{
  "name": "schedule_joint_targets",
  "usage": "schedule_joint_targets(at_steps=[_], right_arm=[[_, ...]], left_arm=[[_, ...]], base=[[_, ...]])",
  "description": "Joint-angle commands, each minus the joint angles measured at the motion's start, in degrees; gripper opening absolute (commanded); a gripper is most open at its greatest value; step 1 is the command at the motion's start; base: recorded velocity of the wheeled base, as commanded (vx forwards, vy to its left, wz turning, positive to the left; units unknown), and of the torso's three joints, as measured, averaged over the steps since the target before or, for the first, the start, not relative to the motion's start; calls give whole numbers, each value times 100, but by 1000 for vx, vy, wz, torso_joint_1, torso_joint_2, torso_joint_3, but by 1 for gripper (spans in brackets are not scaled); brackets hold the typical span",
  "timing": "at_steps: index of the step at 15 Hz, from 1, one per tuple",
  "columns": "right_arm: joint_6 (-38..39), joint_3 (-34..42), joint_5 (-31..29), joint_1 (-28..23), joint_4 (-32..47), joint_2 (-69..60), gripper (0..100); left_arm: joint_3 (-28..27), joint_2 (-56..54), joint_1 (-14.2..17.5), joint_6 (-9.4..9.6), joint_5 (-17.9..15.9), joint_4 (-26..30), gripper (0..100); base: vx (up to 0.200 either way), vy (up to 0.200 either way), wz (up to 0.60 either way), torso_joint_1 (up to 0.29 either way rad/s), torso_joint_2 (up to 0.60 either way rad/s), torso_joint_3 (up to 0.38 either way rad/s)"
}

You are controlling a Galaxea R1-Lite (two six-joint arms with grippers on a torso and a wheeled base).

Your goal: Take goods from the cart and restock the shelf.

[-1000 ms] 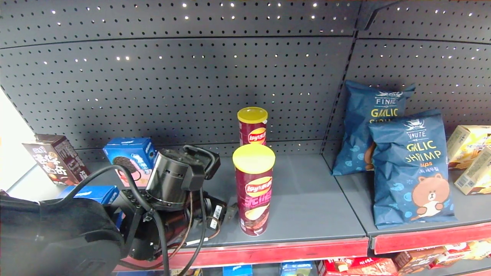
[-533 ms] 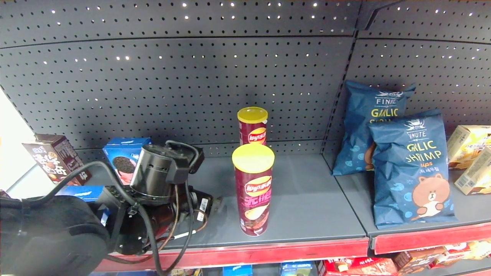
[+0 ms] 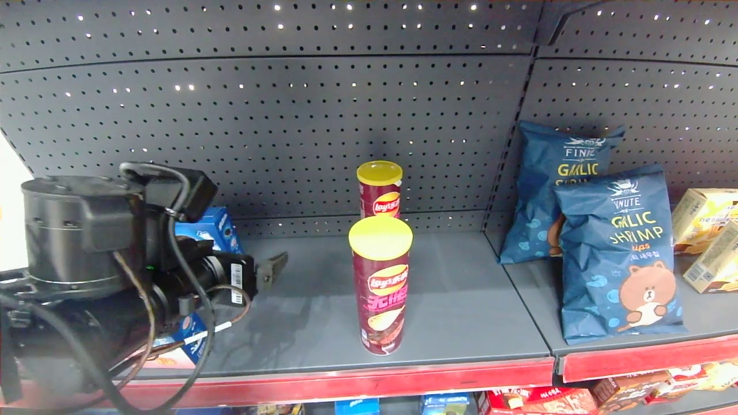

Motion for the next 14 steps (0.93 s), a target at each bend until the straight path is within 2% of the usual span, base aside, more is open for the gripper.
schedule_joint_targets(at_steps=[1, 4, 5, 6, 7, 8, 9, 11, 12, 13, 14], right_arm=[[0, 1, -1, 1, 2, 9, 100], [0, 1, -1, 1, 2, 9, 100], [0, 1, -1, 1, 2, 9, 100], [0, 1, -1, 1, 2, 9, 100], [0, 1, -1, 1, 2, 9, 100], [0, 1, -1, 1, 2, 9, 100], [0, 1, -1, 1, 2, 9, 100], [0, 1, -1, 1, 2, 9, 100], [0, 1, -1, 1, 2, 9, 100], [0, 1, -1, 1, 2, 9, 100], [0, 1, -1, 1, 2, 9, 100]], left_arm=[[25, -927, 221, 5, 1, 3, 100], [51, -1665, 485, 32, 36, -24, 100], [51, -1929, 687, 32, 45, -24, 100], [25, -2359, 1135, -4, 45, -41, 100], [42, -2500, 1223, -21, 36, -41, 100], [139, -2939, 1311, -135, 36, -24, 100], [165, -3221, 1364, -171, 45, -6, 100], [183, -3634, 1513, -153, 106, 29, 100], [236, -3959, 1566, -118, 387, 161, 100], [236, -3959, 1566, -118, 387, 161, 100], [297, -4442, 1557, -127, 730, 671, 100]], base=[[0, 0, 0, 0, 0, 0], [0, 0, 0, 0, 0, 0], [0, 0, 0, 0, 0, 0], [0, 0, 0, 0, 0, 0], [0, 0, 0, 0, 0, 0], [0, 0, 0, 0, 0, 0], [0, 0, 0, 0, 0, 0], [0, 0, 0, 0, 0, 0], [0, 0, 0, 0, 0, 0], [0, 0, 0, 0, 0, 0], [0, 0, 0, 0, 0, 0]])
